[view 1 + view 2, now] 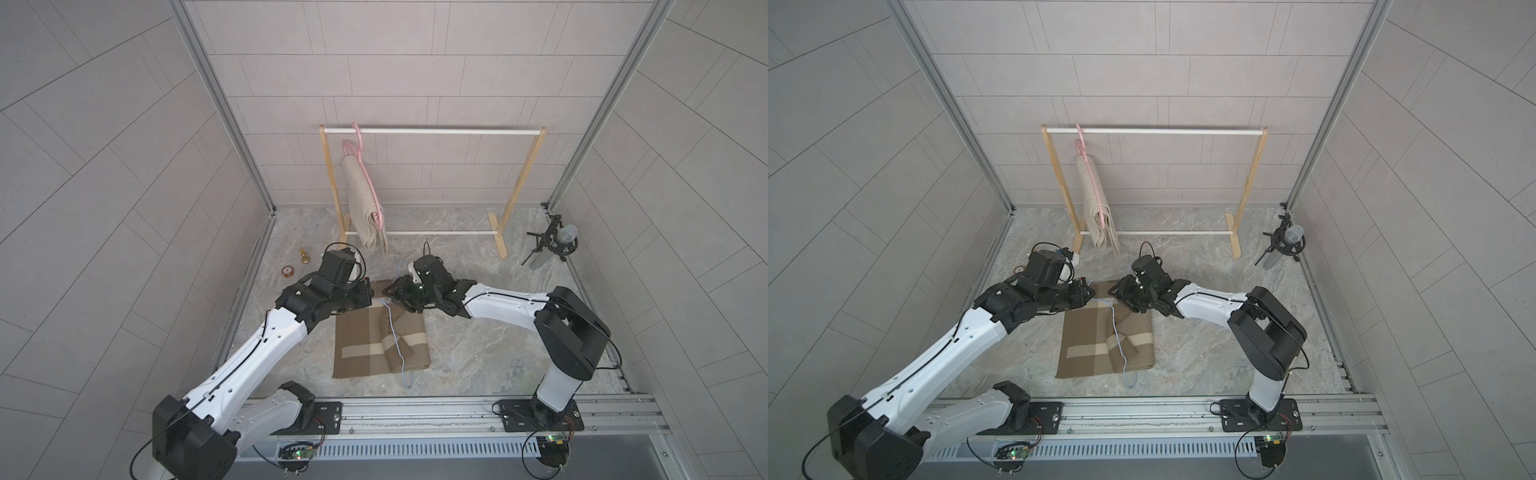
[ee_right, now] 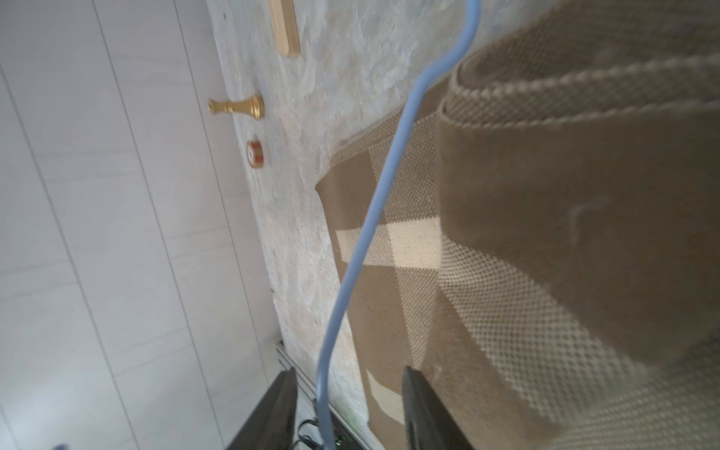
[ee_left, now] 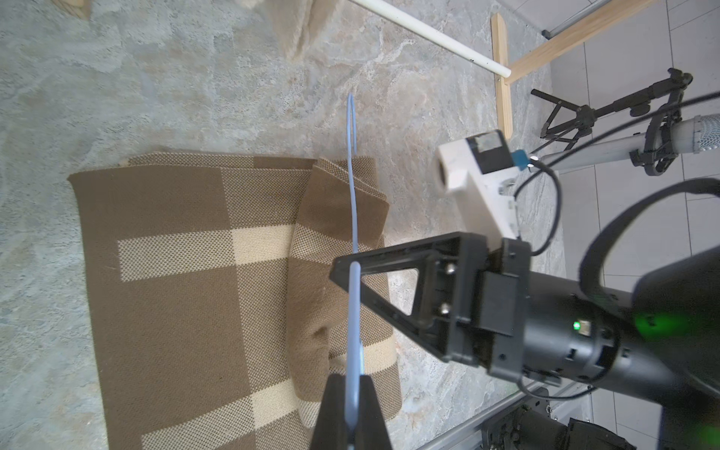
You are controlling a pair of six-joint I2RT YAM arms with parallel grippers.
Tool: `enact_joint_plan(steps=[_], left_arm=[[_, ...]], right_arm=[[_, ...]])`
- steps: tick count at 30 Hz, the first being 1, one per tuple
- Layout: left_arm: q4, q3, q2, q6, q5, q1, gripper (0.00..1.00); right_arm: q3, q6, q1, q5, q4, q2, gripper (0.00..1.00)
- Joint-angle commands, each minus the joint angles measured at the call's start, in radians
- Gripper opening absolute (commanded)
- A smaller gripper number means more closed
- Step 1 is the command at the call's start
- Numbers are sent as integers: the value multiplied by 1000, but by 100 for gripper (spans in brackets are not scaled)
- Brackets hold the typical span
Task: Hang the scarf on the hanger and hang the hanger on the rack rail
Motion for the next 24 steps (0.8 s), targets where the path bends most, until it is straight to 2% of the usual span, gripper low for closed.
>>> enact_joint_plan(steps=[1, 5, 9, 13, 18, 24], left_arm=[[-12, 24, 3, 23, 10, 1, 0], [-16, 24, -12, 30, 1, 1, 3], [-26, 26, -41, 37, -5, 2, 22], [-75, 32, -121, 39, -54, 11, 51], [-159, 34, -262, 52, -100, 68, 76], [-273, 11, -396, 21, -125, 139, 89]], right_arm=[[25, 11, 13, -41, 18, 23, 32], [1, -19, 6, -28, -8, 3, 18], [-28, -55, -18, -38, -20, -28, 0], [-48, -103, -47, -68, -18, -60, 0], [-51, -157, -73, -116, -9, -70, 0], [-55, -199, -98, -137, 7, -76, 0]])
